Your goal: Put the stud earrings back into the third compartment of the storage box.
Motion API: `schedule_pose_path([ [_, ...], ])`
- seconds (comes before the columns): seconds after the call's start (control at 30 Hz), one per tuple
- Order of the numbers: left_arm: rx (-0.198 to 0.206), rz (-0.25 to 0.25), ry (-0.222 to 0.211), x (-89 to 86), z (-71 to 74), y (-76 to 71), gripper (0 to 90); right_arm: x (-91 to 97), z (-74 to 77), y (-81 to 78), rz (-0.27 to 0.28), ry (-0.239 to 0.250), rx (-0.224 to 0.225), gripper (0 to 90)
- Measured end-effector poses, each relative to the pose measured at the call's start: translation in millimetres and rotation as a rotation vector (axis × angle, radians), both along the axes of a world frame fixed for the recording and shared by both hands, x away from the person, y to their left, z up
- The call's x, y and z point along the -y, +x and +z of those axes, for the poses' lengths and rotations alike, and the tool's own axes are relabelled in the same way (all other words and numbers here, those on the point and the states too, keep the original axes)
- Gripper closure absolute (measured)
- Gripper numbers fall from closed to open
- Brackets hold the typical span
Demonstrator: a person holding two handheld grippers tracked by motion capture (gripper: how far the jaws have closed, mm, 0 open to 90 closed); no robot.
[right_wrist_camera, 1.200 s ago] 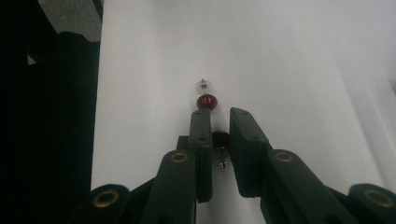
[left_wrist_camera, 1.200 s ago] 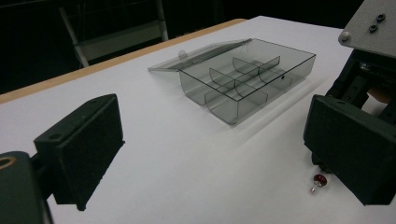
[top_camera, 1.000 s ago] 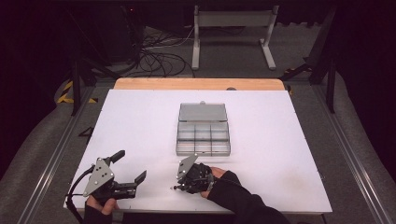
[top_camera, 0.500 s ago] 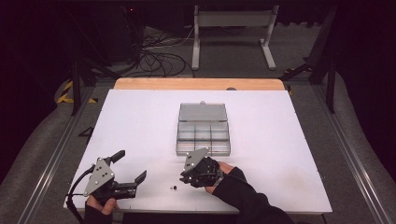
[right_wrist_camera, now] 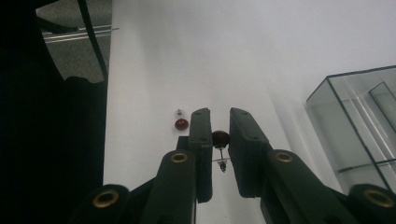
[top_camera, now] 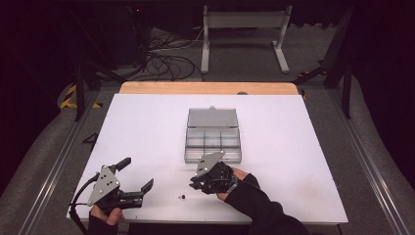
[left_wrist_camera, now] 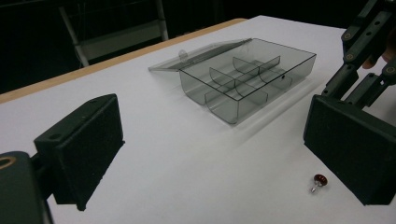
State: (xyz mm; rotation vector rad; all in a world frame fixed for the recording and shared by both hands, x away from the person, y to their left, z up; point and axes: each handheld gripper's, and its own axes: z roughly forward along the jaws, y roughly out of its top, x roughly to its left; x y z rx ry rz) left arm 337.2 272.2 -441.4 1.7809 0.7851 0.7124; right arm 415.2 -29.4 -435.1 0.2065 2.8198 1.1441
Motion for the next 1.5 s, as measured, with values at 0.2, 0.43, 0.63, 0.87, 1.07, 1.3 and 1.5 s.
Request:
schedule_pose_path([
  [0.2, 0.001, 0.001, 0.0, 0.1, 0.1, -0.2, 5.3, 3.0, 10.0, 4.9, -0.008, -0.009, 0.015, 79.7],
  [0.43, -0.001, 0.001, 0.0, -0.1, 0.2, -0.2, 5.3, 12.1, 26.1, 13.7, -0.04, -0.011, 0.035, 79.7],
  [0.63, 0.001, 0.001, -0.002, -0.1, 0.1, -0.2, 5.3, 20.1, 37.0, 22.8, -0.077, 0.003, 0.038, 79.7],
  [0.87, 0.001, 0.0, -0.001, -0.1, 0.1, -0.2, 5.3, 30.8, 44.3, 35.5, -0.135, 0.012, 0.032, 79.7],
  [1.07, -0.003, 0.001, -0.005, -0.1, 0.1, -0.2, 5.3, 42.0, 51.4, 48.4, -0.192, 0.023, 0.03, 79.8],
  [1.3, -0.005, 0.002, -0.004, -0.1, 0.0, -0.1, 5.3, 53.4, 53.4, 60.5, -0.257, 0.039, 0.019, 79.7],
  [1.5, -0.007, 0.003, -0.004, 0.3, -0.3, -0.1, 5.3, 64.7, 51.2, 74.6, -0.313, 0.043, 0.002, 79.7],
])
